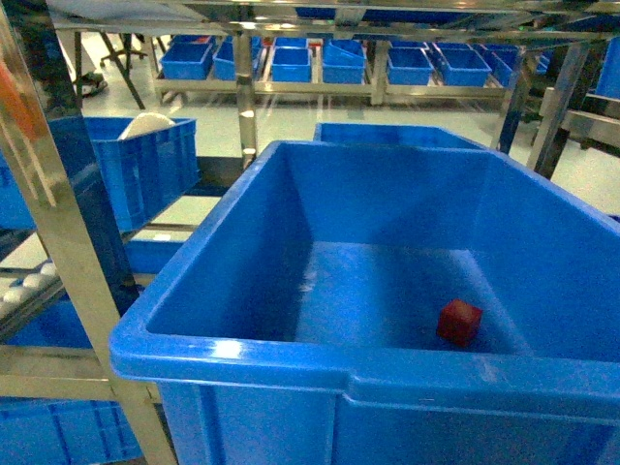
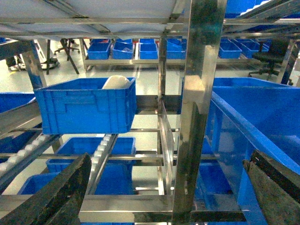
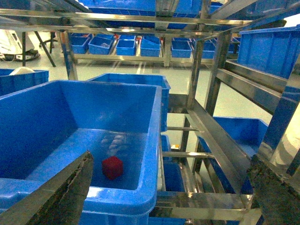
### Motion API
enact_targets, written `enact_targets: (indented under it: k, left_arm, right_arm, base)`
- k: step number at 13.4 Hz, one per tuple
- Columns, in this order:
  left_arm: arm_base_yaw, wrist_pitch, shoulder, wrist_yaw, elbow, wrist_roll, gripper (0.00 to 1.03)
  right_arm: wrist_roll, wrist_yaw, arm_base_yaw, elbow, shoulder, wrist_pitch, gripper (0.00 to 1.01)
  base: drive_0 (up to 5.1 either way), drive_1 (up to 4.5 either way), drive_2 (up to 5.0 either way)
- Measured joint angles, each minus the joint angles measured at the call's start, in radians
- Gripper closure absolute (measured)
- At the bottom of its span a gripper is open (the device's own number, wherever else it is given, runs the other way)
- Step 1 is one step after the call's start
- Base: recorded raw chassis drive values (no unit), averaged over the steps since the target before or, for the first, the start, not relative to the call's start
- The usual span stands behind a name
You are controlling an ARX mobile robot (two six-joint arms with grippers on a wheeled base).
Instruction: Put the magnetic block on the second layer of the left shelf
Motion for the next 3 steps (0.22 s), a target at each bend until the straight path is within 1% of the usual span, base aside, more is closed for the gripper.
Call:
enact_targets:
  k: [3]
  left_arm:
    - [0.000,0.000,0.000,0.000,0.000,0.000,0.05]
  right_arm:
    - [0.000,0.000,0.000,0.000,0.000,0.000,0.03]
  base:
    - [0.0,0.00,0.0]
